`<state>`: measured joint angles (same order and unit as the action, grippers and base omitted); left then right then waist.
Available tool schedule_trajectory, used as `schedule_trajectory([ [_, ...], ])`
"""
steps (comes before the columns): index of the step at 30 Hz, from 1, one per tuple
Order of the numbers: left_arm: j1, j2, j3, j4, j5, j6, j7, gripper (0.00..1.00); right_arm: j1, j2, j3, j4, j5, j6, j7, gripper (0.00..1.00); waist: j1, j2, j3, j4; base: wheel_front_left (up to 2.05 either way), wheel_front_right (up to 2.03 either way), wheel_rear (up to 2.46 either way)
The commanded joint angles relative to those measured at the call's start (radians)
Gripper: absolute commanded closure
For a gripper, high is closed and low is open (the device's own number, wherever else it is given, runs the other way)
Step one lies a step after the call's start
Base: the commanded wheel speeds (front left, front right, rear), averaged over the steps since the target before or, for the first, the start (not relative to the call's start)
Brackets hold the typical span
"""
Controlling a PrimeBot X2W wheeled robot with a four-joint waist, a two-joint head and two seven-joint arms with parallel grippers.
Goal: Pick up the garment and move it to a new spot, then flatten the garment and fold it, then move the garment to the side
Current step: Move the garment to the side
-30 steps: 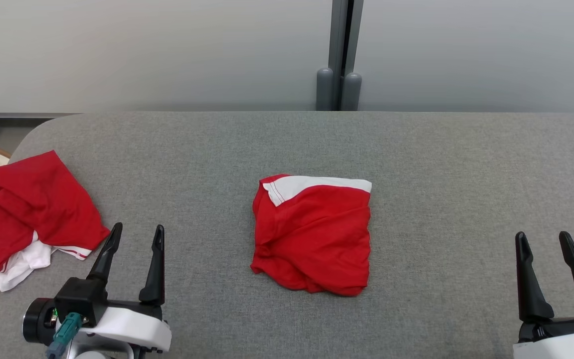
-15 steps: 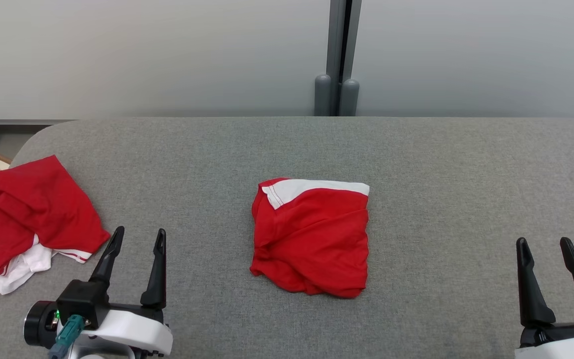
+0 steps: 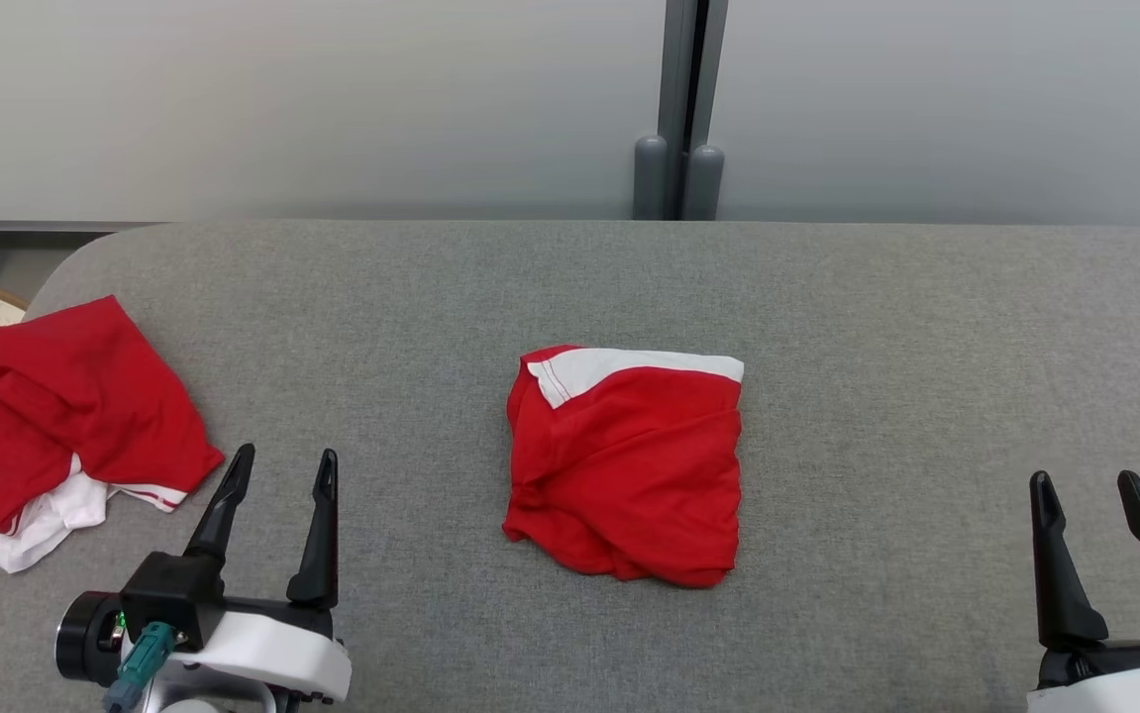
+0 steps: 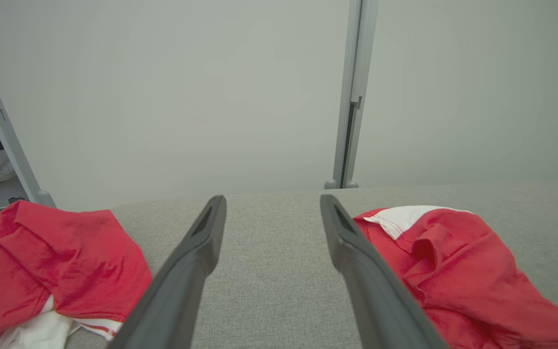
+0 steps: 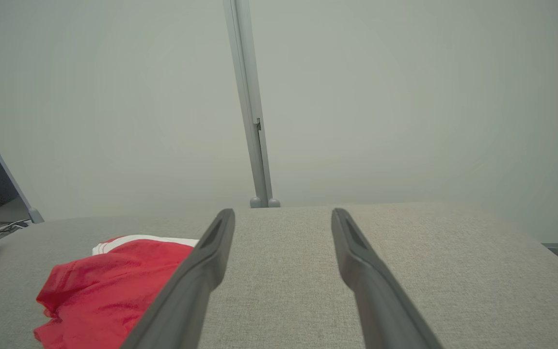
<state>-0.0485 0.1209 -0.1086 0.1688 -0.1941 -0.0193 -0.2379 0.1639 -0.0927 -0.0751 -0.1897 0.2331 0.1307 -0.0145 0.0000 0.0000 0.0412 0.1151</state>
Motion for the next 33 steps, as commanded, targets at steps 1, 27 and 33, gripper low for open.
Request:
schedule_trajectory([
  [1,-0.021,0.004,-0.002,-0.006,-0.003,0.001,-0.004,0.0,-0.001,-0.006,-0.002,-0.001,-0.009,0.0,0.007,0.0,0.0,0.0,0.013,0.009,0.0,0.0,0.0],
  [27,-0.209,-0.062,-0.067,-0.001,-0.022,-0.02,-0.028,0.0,-0.382,-0.015,0.276,0.578,0.079,0.0,0.023,0.54,0.0,0.0,0.25,0.194,0.0,0.0,0.0],
  [33,-0.207,-0.065,-0.052,-0.006,-0.012,-0.016,-0.028,0.0,-0.401,-0.039,0.332,0.597,0.116,0.0,0.052,1.0,0.0,0.0,0.258,0.178,0.0,0.0,0.0],
])
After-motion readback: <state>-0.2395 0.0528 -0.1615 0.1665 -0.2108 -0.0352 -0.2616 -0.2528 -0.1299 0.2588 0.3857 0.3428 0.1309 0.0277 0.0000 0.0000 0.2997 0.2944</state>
